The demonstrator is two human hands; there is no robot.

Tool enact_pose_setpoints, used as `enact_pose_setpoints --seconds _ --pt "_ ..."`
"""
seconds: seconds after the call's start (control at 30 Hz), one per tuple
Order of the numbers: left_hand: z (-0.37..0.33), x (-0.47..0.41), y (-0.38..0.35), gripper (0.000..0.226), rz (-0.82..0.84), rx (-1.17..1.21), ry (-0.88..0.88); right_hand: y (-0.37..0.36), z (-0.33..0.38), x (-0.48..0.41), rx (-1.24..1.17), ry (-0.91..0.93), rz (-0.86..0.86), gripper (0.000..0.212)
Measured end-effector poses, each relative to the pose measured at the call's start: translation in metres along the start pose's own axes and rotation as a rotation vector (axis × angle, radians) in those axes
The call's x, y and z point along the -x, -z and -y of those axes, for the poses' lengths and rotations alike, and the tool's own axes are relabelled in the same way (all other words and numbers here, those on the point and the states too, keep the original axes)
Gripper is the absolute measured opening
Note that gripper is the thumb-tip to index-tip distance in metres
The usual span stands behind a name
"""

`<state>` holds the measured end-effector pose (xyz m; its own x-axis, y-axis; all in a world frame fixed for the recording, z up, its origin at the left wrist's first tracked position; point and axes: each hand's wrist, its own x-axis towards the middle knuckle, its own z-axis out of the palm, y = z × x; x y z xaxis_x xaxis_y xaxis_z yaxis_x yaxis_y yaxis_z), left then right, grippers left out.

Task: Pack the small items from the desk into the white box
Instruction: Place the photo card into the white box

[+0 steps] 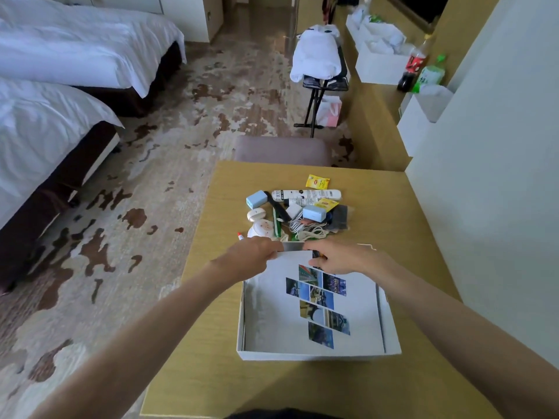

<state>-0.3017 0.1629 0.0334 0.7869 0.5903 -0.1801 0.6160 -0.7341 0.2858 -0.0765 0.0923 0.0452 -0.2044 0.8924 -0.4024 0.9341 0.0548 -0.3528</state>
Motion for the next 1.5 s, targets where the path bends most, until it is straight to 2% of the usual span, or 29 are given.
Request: enact_pose_setpoints --seconds 0.03,0.1,0.2,0.3,0.43,0.6,0.7,0.77,0.87,1.03,1.17,1.27,1.33,1.4,1.5 --pt "0.000 -0.001 -0.002 0.037 -0.005 -0.027 -0.008 -0.005 -0.002 0.001 0.031 -0.005 -0.012 0.006" --pt "-0.005 -0.004 -0.007 0.041 -0.004 -0.068 -0.033 -0.015 -0.008 0.004 0.077 0.000 -0.023 0.015" --pt "-0.013 -0.008 -0.015 0.040 0.009 -0.151 -0.066 -0.033 -0.016 0.010 0.133 -0.001 -0.025 0.009" --pt "-0.014 -0.009 -0.021 0.038 -0.011 -0.245 -0.066 -0.050 -0.021 0.009 0.163 0.003 -0.114 0.036" --pt "-0.015 -0.005 -0.031 0.042 -0.044 -0.296 -0.047 -0.063 -0.027 0.006 0.191 0.027 -0.210 0.058" --pt "-0.015 0.000 -0.041 0.054 -0.093 -0.289 0.000 -0.066 -0.035 0.011 0.233 0.167 -0.347 0.064" --pt "-0.018 0.006 -0.042 0.051 -0.198 -0.283 -0.046 -0.064 -0.036 0.016 0.284 0.246 -0.456 0.067" --pt "-0.021 0.007 -0.044 0.049 -0.160 -0.242 -0.034 -0.065 -0.037 0.019 0.313 0.266 -0.467 0.069" --pt "-0.029 0.000 -0.054 0.056 0.043 -0.205 0.033 -0.073 -0.038 0.019 0.356 0.275 -0.317 0.062" --pt "-0.039 -0.009 -0.079 0.099 0.342 -0.101 0.205 -0.088 -0.053 0.013 0.218 0.038 0.080 0.086" --pt "-0.038 -0.007 -0.093 0.110 0.413 -0.044 0.281 -0.094 -0.063 0.011 0.266 0.036 0.187 0.091" --pt "-0.041 -0.005 -0.088 0.098 0.412 -0.056 0.286 -0.088 -0.057 0.012 0.286 0.052 0.227 0.083" --pt "-0.045 -0.002 -0.081 0.071 0.335 0.012 0.296 -0.077 -0.051 0.013 0.196 0.106 0.125 0.063" --pt "-0.045 0.005 -0.072 0.043 0.108 0.178 0.345 -0.060 -0.047 0.013 0.036 0.161 -0.054 0.045" --pt "-0.038 0.017 -0.048 0.025 -0.270 0.308 0.336 -0.029 -0.037 0.008 -0.207 0.169 -0.238 0.038"
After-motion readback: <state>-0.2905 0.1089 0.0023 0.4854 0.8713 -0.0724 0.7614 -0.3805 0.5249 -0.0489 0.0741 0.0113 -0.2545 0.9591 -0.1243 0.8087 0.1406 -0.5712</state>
